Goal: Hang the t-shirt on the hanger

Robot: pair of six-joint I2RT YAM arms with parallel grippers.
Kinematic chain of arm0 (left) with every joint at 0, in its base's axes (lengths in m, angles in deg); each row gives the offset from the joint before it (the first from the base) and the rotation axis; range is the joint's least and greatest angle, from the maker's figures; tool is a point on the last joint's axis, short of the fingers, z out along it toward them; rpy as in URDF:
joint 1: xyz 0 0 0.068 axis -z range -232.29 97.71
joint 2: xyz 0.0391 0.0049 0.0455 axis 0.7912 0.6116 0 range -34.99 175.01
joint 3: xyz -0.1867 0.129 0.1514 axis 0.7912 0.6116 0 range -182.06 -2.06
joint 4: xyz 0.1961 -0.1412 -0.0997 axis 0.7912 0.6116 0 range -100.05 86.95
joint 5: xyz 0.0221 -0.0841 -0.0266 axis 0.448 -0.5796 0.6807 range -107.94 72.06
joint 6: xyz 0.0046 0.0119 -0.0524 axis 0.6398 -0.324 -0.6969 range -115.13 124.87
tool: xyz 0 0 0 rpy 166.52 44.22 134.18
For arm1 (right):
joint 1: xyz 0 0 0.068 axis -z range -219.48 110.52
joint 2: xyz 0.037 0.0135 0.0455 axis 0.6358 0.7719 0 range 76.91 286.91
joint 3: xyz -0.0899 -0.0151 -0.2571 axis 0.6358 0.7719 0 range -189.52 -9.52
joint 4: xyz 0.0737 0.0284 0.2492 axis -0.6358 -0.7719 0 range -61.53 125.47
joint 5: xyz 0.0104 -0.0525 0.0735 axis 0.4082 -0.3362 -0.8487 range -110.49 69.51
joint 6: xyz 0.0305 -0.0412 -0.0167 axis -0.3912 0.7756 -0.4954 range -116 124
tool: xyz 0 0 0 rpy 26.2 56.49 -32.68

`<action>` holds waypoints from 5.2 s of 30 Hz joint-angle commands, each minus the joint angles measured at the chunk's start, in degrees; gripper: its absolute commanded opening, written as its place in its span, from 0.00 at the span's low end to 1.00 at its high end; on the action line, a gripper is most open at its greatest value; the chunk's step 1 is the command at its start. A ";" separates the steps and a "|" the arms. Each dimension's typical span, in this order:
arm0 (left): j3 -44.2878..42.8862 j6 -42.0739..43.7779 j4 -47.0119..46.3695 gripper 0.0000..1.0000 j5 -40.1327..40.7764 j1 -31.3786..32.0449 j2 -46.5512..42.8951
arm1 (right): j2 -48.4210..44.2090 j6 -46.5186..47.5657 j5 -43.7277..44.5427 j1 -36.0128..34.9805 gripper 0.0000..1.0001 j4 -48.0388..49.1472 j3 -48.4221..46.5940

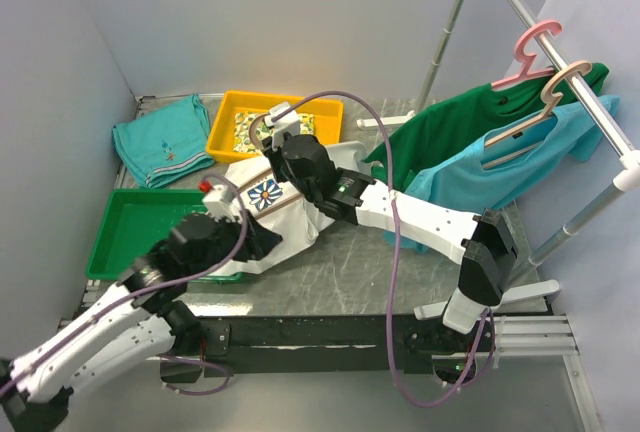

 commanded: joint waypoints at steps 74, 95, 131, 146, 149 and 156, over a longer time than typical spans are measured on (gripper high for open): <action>9.79 -48.75 11.04 0.01 52.87 12.70 -7.41 | -11.74 0.96 8.06 2.15 0.00 5.48 0.67; 0.92 -20.72 2.36 0.01 40.84 -6.28 -8.12 | -9.55 6.50 11.83 2.15 0.00 5.65 -1.79; -58.06 23.22 -1.94 0.07 24.76 -7.17 26.42 | 8.48 17.23 17.15 -2.77 0.00 1.80 -43.89; -72.82 30.17 -9.41 0.69 14.91 -7.08 30.91 | 1.97 9.76 1.04 -1.38 0.00 -2.97 -44.86; -71.26 29.65 -13.54 0.77 13.60 -7.08 27.75 | 0.57 9.31 -2.03 0.12 0.00 -1.47 -46.78; -63.60 28.94 -19.61 0.80 12.36 -7.08 19.75 | -5.58 10.37 -7.50 0.92 0.00 4.94 -48.28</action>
